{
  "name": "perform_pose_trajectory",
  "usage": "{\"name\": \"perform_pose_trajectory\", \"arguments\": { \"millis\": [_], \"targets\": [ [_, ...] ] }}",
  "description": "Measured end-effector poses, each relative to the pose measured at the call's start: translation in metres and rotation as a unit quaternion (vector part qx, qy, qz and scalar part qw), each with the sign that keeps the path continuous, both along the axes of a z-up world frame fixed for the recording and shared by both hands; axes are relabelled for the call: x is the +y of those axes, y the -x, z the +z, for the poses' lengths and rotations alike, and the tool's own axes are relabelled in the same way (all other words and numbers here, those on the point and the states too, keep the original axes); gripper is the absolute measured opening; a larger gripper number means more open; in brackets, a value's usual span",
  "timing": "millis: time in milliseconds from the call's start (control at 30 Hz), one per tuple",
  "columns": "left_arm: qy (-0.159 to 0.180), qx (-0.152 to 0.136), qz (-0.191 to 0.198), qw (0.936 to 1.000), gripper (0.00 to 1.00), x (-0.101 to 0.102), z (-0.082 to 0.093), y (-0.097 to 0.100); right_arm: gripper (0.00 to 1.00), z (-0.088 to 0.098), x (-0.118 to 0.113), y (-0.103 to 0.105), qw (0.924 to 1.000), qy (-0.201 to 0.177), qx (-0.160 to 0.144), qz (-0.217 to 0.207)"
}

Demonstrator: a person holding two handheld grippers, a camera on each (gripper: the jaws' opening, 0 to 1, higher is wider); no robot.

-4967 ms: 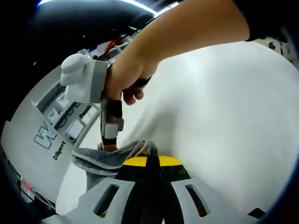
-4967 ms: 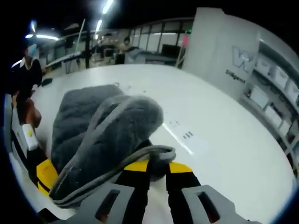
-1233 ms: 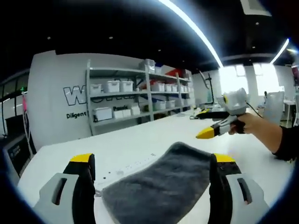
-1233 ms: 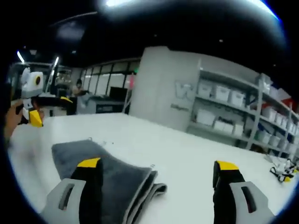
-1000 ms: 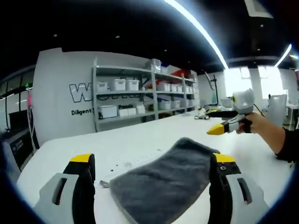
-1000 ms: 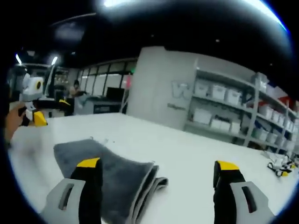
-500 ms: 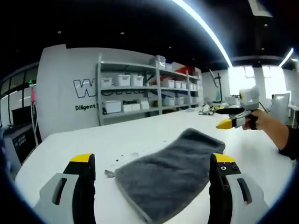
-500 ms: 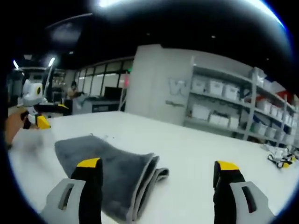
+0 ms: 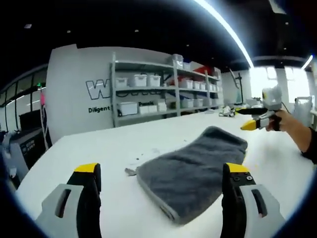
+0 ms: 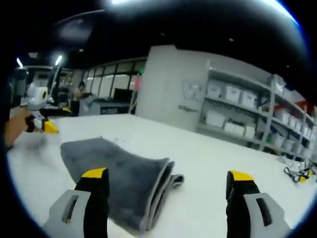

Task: Open the folded towel by lifting each exposed corner and separating the folded layers until the towel lies flat within the target outline without major curled edges

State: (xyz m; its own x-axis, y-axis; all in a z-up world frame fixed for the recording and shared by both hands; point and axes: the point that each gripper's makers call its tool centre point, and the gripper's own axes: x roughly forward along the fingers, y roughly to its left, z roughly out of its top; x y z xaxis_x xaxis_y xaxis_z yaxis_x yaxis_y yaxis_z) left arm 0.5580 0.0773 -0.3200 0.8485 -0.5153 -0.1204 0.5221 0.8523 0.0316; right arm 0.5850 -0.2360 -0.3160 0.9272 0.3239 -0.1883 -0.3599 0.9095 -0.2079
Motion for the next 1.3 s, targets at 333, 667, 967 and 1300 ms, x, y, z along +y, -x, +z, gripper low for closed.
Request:
{"name": "perform_pose_trajectory", "arguments": {
  "millis": [333,667,967,1300],
  "targets": [
    [0.009,-0.008,0.006,0.9999,0.98,0.015,0.022,0.014,0.98,0.011,-0.010,0.024,0.9998,-0.019,0.001,0.002],
    [-0.002,0.007,-0.006,1.0000,1.00,0.006,-0.003,0.014,0.99,-0.008,-0.008,0.031,0.9992,-0.022,0.032,-0.004],
    [0.003,0.008,0.001,1.0000,0.99,0.009,-0.001,0.018,0.95,-0.011,-0.012,0.039,0.9984,-0.040,0.040,-0.009],
    [-0.014,0.037,-0.030,0.9988,0.93,-0.001,-0.014,0.026,0.95,-0.016,-0.014,0.045,0.9982,-0.038,0.045,-0.009]
  ]
}}
